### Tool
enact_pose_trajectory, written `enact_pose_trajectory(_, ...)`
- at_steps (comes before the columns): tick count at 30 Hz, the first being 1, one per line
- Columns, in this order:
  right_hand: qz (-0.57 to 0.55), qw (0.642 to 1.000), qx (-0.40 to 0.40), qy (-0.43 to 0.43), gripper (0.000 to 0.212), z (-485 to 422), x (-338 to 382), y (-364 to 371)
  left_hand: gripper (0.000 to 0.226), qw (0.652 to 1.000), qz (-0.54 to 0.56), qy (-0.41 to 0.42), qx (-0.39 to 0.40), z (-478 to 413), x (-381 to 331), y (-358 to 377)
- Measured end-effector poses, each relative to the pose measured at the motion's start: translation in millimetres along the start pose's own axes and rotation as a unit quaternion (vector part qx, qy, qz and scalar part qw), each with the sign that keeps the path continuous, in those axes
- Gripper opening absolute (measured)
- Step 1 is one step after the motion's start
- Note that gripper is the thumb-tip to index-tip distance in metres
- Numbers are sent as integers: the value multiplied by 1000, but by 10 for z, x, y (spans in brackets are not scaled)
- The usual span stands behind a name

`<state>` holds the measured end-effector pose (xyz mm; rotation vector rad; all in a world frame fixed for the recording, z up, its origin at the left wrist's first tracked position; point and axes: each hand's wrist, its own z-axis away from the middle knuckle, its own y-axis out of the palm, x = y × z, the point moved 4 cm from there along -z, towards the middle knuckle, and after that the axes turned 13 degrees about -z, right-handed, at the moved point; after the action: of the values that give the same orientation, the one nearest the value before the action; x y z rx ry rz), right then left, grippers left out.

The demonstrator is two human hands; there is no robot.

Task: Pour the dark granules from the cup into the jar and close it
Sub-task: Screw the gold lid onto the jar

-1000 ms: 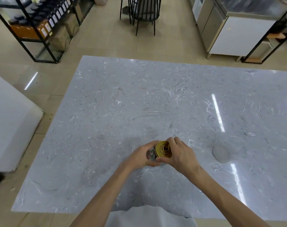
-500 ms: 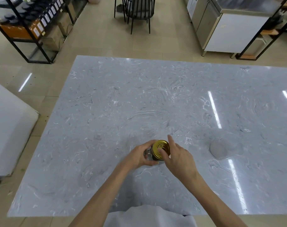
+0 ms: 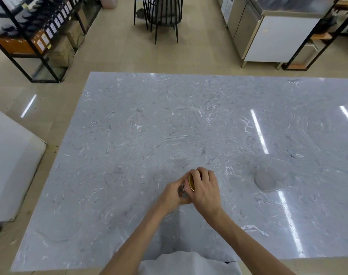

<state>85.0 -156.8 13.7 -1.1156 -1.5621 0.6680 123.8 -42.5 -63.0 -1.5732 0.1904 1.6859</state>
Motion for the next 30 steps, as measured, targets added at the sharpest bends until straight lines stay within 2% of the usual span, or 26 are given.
enact_pose_trajectory(2, -33, 999, 5, -6, 27, 30, -61, 8, 84, 1000, -16, 11, 17, -9, -1, -42)
enact_pose_trajectory(4, -79, 991, 36, -103, 26, 66, -127, -15, 72, 998, -37, 19, 38, -32, -29, -130)
enact_pose_trajectory(7, -125, 942, 117, -288, 26, 0, -222, -75, 68, 996, -57, 33, 65, -84, -94, -199)
enact_pose_trajectory(9, -133, 927, 142, -322, 26, -85, -263, -82, 64, 994, -77, 40, 61, -88, -117, -161)
enact_pose_trajectory(13, -125, 951, 54, -279, 14, -52, -233, -47, 58, 997, -64, 31, -13, 52, -93, 0)
enact_pose_trajectory(16, -98, 982, -21, -158, 10, 40, -151, -12, 53, 997, -75, 26, -24, 92, -128, 27)
enact_pose_trajectory(18, -91, 992, -27, -81, 11, 41, -108, 7, 57, 998, -60, 20, 3, 31, -99, -37)
enact_pose_trajectory(19, -96, 992, -16, -77, 12, 39, -100, 9, 59, 997, -65, 26, 22, -18, -77, -87)
enact_pose_trajectory(20, -101, 989, 7, -112, 13, 51, -104, -5, 58, 995, -87, 37, 41, -69, -62, -128)
enact_pose_trajectory(22, -106, 961, 73, -246, 17, 83, -134, -34, 50, 989, -115, 70, 65, -165, -21, -183)
enact_pose_trajectory(23, -106, 942, 100, -303, 18, 73, -167, -51, 52, 987, -117, 90, 65, -191, -25, -192)
enact_pose_trajectory(25, -105, 929, 97, -341, 15, -3, -207, -77, 56, 988, -112, 99, 31, -157, -77, -173)
enact_pose_trajectory(27, -100, 950, 36, -294, 10, -68, -225, -61, 54, 993, -88, 68, -32, -59, -91, -56)
enact_pose_trajectory(30, -104, 983, -53, -141, 7, -41, -142, 14, 43, 996, -28, 15, -81, 54, -83, 119)
